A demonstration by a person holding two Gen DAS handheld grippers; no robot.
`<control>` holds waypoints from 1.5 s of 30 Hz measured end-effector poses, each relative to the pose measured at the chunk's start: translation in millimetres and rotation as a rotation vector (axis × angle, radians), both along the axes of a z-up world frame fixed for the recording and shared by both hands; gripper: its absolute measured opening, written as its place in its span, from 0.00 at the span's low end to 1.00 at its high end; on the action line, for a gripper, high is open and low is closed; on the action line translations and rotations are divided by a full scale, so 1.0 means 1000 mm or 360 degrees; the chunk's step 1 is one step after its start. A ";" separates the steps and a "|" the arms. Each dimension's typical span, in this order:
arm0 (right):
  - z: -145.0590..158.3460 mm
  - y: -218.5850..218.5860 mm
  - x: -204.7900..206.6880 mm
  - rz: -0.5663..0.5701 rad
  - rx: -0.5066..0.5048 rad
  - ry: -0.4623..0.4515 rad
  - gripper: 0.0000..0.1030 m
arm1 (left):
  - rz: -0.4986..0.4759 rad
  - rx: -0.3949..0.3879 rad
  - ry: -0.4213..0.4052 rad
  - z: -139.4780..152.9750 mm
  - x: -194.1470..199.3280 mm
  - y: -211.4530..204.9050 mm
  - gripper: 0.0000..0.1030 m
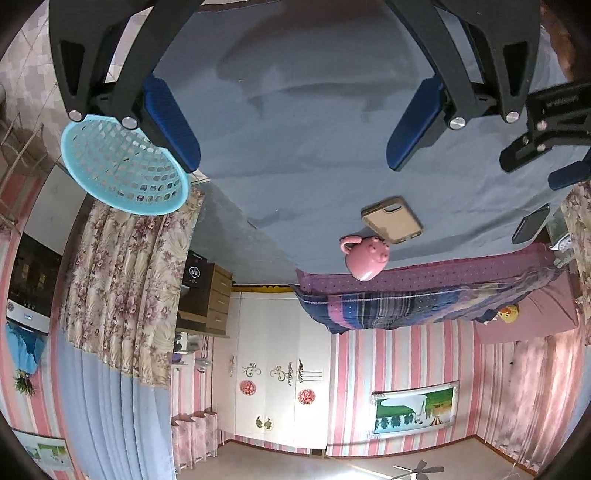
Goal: Collect trash
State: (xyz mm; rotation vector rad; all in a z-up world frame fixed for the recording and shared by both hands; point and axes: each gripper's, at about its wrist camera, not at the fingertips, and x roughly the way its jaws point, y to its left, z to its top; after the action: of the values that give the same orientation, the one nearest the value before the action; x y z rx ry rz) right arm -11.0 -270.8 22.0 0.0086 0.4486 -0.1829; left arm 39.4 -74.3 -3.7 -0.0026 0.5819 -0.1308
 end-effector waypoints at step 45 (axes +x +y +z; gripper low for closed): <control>-0.002 -0.005 0.003 0.0049 -0.0025 -0.0060 0.96 | -0.0029 0.0049 -0.0074 0.004 -0.003 -0.012 0.95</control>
State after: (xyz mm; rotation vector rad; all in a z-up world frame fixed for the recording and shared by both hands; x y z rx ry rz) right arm -8.0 -276.2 20.2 -0.0103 0.4092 -0.1559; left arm 36.2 -86.3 0.5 0.0353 0.5372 -0.1391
